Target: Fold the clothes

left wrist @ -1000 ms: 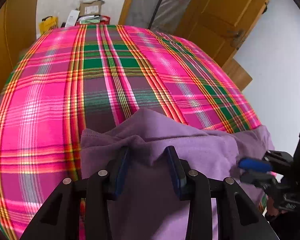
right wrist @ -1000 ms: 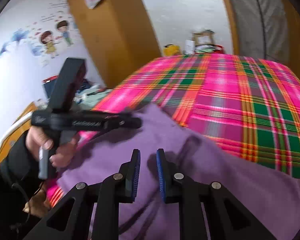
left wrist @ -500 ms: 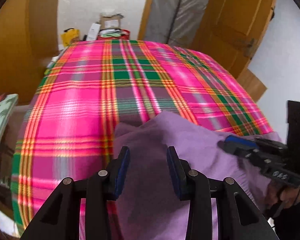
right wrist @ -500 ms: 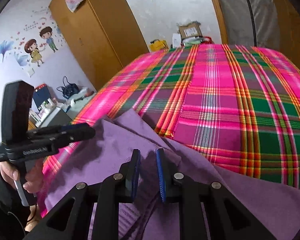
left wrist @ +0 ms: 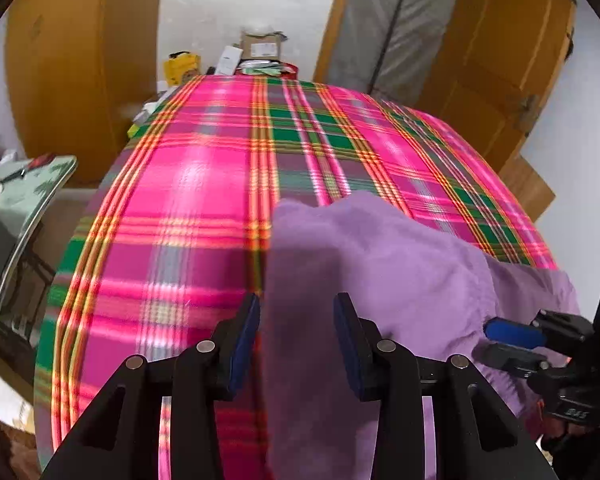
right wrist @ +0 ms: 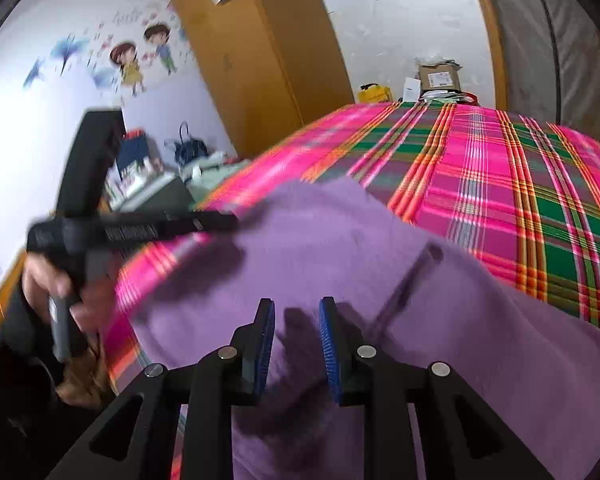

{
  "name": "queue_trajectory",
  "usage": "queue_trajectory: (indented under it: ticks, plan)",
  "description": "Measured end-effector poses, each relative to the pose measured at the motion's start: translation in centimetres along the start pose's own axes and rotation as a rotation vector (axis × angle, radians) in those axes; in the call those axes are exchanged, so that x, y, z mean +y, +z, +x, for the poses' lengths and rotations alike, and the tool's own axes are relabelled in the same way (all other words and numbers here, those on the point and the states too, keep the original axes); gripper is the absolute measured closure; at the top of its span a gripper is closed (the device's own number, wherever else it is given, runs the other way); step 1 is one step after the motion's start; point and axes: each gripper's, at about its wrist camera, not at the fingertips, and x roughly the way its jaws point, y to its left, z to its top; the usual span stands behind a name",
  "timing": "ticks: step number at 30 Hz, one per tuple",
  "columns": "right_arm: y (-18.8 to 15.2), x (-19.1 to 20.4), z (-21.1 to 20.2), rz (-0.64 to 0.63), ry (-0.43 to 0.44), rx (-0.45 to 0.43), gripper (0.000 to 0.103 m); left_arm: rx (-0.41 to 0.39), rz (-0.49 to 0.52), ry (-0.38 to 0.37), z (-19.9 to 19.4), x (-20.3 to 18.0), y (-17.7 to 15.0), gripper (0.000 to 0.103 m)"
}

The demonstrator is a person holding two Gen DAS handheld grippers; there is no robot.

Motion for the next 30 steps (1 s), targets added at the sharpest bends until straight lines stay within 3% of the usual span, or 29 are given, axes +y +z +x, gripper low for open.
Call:
queue_trajectory:
  ticks: [5, 10, 14, 16, 17, 19, 27, 30]
  plan:
    - [-1.1, -0.9, -2.4, 0.036, -0.046, -0.019, 0.082, -0.020, -0.016, -0.044, -1.8, 0.8, -2.0, 0.063]
    - [-1.2, 0.4, -4.4, 0.026, 0.035, -0.091, 0.081, -0.023, 0.016, -0.083, -3.0, 0.0, -3.7, 0.063]
    - [-1.5, 3.0, -3.7, -0.069, 0.095, -0.064, 0.082, -0.019, 0.072, -0.094, -3.2, -1.4, -4.9, 0.063]
    - [-2.4, 3.8, -2.5, -0.116, 0.080, -0.014, 0.082, -0.011, 0.094, -0.085, -3.0, -2.1, -5.5, 0.063]
    - [-2.9, 3.9, -1.9, -0.138, 0.061, 0.014, 0.086, -0.008, 0.100, -0.079, -3.0, -2.3, -5.8, 0.063]
    - [-3.6, 4.3, -2.1, -0.189, 0.040, -0.005, 0.087, -0.011, 0.116, -0.069, -3.2, -2.6, -6.2, 0.063]
    - [-3.7, 4.1, -2.2, -0.189, 0.043, -0.014, 0.087, -0.053, 0.113, -0.090, -4.4, -2.5, -6.2, 0.063]
    - [-3.7, 4.0, -2.2, -0.186, 0.045, -0.016, 0.087, -0.031, 0.136, -0.084, -3.4, -2.3, -6.7, 0.063]
